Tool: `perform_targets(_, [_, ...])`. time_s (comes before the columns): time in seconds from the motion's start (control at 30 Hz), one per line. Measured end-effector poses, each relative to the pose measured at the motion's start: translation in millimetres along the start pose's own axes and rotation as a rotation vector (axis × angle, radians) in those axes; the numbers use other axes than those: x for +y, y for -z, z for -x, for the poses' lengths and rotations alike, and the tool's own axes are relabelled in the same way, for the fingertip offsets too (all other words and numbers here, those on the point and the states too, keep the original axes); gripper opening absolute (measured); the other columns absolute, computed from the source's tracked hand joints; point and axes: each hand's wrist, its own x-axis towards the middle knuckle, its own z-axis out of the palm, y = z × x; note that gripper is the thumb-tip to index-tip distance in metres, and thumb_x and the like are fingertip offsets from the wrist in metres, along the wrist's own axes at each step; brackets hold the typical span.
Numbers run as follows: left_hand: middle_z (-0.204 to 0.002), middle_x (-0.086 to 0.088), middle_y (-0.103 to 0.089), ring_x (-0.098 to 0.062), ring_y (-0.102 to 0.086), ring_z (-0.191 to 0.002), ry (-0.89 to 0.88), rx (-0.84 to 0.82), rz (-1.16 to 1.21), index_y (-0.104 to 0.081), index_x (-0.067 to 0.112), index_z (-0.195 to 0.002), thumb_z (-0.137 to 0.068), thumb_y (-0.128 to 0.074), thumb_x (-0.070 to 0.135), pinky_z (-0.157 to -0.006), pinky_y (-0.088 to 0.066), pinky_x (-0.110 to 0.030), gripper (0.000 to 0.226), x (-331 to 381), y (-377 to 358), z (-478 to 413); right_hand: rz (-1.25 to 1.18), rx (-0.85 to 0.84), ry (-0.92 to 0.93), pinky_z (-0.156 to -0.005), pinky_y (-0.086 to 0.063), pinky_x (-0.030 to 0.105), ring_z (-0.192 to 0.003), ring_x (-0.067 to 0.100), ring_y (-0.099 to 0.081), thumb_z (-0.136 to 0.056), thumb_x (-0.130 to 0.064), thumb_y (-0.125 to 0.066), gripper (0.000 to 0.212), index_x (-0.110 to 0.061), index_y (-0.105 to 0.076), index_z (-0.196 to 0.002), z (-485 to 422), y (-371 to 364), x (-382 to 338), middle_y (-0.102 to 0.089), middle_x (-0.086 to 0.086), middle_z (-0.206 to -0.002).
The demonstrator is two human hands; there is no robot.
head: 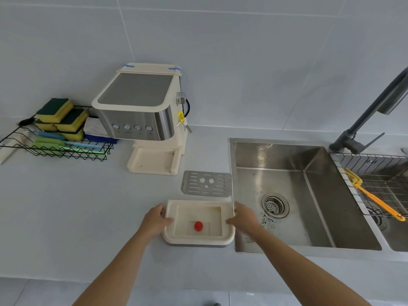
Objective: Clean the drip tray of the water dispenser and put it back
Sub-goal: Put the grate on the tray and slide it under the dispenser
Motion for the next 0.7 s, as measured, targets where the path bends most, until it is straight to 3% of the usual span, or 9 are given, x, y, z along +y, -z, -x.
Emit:
perform_targets(0.07, [-0.144,-0.019,-0.039,-0.032,-0.037,-0.134,-0.011,0.003,-0.046,-0.033,-0.001,-0.139,-0.083,-0.063,0.016,-0.11,-0.03,-0.042,0.066,13,8,-4,0.043,0.023,0.055,-0.098,-0.039,0.03,-0.126,0.027,-0.046,-0.086,-0.01,-0.061,0.067,-0.006,-0.026,-0.143,-6,10,-9,-0.046,0.015,-0.138])
perform_targets(0.17, [-0.153,-0.011,-0.026,-0.026,-0.028,-0.14,-0.127,0.035,-0.075,-0.017,0.01,-0.146,-0.084,-0.064,0.017,-0.112,-0.025,-0.034,0.079,42,22,-15,0.157,0.068,0.135,-0.1,-0.039,0.033,-0.122,0.028,-0.047,-0.085,-0.015,-0.063,0.07,-0.008,-0.023,-0.142,-20,24,-24,-0.045,0.016,-0.136])
perform_targets(0.37, [-0.145,-0.012,-0.04,-0.026,-0.041,-0.132,-0.264,-0.03,-0.191,-0.03,0.016,-0.143,-0.076,-0.073,0.013,-0.105,-0.037,-0.036,0.08,94,33,-45,0.355,0.11,0.168,-0.104,-0.036,0.042,-0.131,0.03,-0.038,-0.079,-0.024,-0.071,0.081,-0.008,-0.022,-0.141,-57,48,-45,-0.035,0.013,-0.145])
perform_targets(0.57, [-0.142,-0.013,-0.041,-0.029,-0.042,-0.128,-0.322,-0.166,-0.569,-0.034,0.011,-0.139,-0.071,-0.076,0.017,-0.103,-0.038,-0.039,0.08,114,13,-72,0.48,0.003,0.228,-0.11,-0.029,0.041,-0.137,0.029,-0.027,-0.071,-0.023,-0.077,0.093,-0.005,-0.021,-0.142,-94,51,-42,-0.028,0.013,-0.148])
perform_targets(0.7, [-0.149,-0.008,-0.029,-0.026,-0.031,-0.135,-0.358,-0.18,-0.74,-0.019,0.013,-0.144,-0.068,-0.079,0.026,-0.106,-0.034,-0.039,0.098,112,-3,-95,0.575,-0.06,0.262,-0.107,-0.035,0.043,-0.135,0.026,-0.027,-0.065,-0.027,-0.081,0.097,-0.007,-0.023,-0.141,-115,44,-39,-0.03,0.008,-0.146])
